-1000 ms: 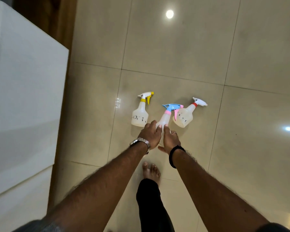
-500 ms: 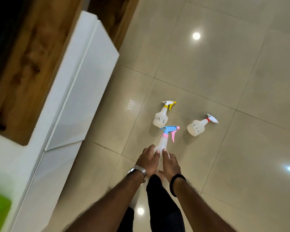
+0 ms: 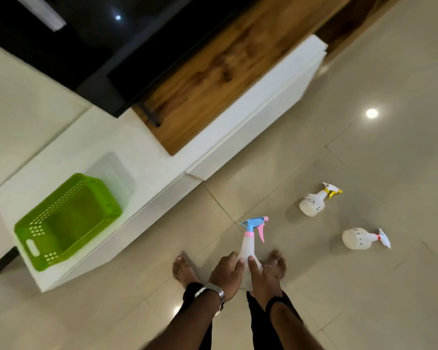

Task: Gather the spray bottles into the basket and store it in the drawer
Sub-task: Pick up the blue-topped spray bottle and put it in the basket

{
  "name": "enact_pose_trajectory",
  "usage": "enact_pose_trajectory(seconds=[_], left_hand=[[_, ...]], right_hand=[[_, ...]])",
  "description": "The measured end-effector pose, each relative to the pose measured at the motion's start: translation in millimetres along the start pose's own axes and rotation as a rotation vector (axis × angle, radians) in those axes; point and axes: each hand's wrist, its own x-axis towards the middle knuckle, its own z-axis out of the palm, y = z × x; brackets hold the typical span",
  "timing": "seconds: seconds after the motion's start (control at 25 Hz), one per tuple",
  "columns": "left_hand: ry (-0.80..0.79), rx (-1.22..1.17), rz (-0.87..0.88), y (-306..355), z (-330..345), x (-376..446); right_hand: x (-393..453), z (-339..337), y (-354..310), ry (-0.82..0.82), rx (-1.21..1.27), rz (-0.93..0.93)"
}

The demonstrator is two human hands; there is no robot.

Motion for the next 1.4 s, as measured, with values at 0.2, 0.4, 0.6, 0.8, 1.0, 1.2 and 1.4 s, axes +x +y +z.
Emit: enact_pose_trajectory(seconds=[0.2,0.4,0.6,0.8,1.0,1.2,1.4], left_hand=[[0.12,-0.256,-0.031,-66.1,-75.2,-31.8],[0.295,-0.371,0.02,-129.8,-152.2,-60.5],[0.469,-0.558,0.078,-179.6,-216.8,-89.5],[0.657,-0.706,0.172,-216.2,-272.7,-120.6],[0.757,-0.849,0.26,-244.0,-319.6,-130.3],[0.843,-0.785,0.314,-289.7,-360.8,-103.4],[0.839,-0.62,0.29,-327.0,-378.1,-64.0]], right_hand=[[-42.4,92.1,-28.5,-0.018,-0.087,-0.118],[-81.7,181.7,-66.6,-0.057,-0.242,-0.3],[-127.9,255.6,-107.4,-0.153,-0.281,-0.481],[-160.1,313.7,-142.5,-0.229,-0.356,-0.685],[-170.9,362.5,-175.5,-0.272,-0.417,-0.871],[-143.5,415.0,-210.0,-0.438,-0.556,-0.976],[-104.3,459.0,-238.4,-0.524,-0.84,-1.042]])
